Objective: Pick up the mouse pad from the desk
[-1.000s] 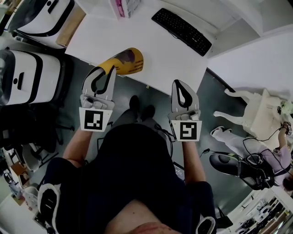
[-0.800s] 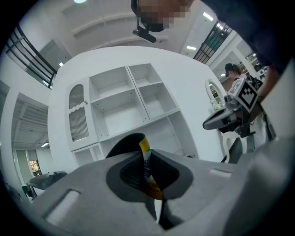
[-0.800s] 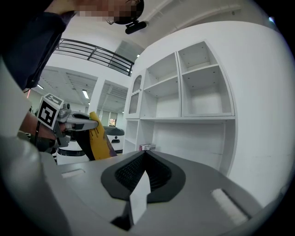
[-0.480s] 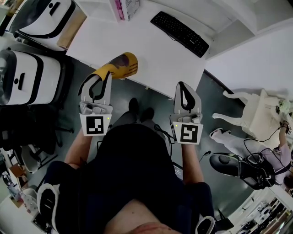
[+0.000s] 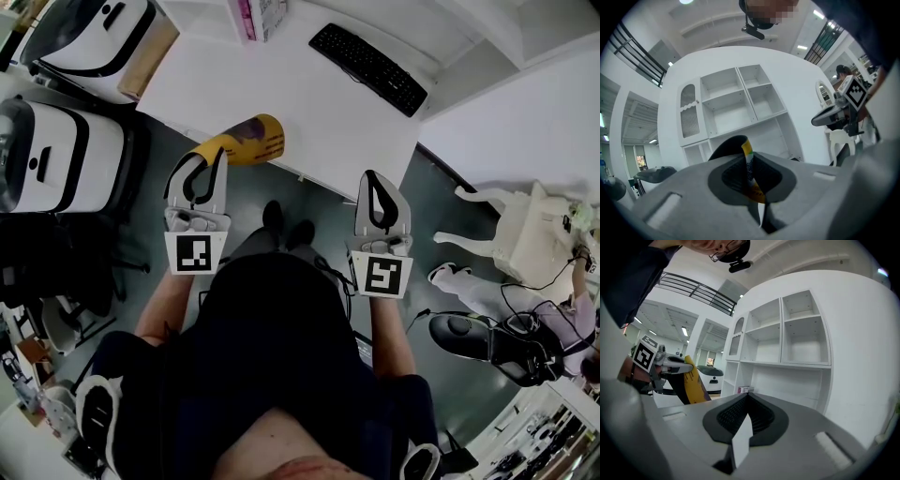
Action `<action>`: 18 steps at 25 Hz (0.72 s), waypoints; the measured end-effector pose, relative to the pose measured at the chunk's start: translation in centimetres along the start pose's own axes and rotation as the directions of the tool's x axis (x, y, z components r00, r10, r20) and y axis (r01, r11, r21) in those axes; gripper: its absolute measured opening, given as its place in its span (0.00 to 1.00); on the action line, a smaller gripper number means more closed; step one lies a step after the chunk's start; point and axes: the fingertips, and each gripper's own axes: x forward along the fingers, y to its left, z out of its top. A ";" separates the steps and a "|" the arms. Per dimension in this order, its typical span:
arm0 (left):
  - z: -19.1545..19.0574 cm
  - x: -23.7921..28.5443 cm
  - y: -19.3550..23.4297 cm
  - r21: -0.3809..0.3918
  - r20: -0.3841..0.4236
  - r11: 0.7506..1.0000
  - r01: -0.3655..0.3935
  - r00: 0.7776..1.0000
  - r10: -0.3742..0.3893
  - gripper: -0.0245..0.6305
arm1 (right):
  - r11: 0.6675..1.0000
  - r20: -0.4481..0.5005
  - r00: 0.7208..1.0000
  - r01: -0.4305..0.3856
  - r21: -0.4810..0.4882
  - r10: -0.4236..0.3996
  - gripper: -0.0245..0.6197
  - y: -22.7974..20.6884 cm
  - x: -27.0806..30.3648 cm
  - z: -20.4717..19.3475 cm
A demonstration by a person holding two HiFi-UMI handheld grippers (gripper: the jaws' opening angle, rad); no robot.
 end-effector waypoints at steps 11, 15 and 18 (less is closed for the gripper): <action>0.6 -0.9 0.7 -0.040 0.043 0.999 -0.030 0.999 0.032 0.06 | 1.000 0.006 1.000 0.006 0.001 -0.006 0.04 1.0 -0.8 0.2; 0.6 -1.0 0.8 -0.038 0.046 0.999 -0.029 0.998 0.031 0.06 | 1.000 0.002 1.000 0.009 -0.005 -0.009 0.04 1.1 -0.8 0.2; 0.6 -1.0 0.7 -0.044 0.042 0.999 -0.029 0.999 0.031 0.06 | 1.000 -0.016 1.000 0.012 -0.012 -0.013 0.04 1.1 -0.9 -0.2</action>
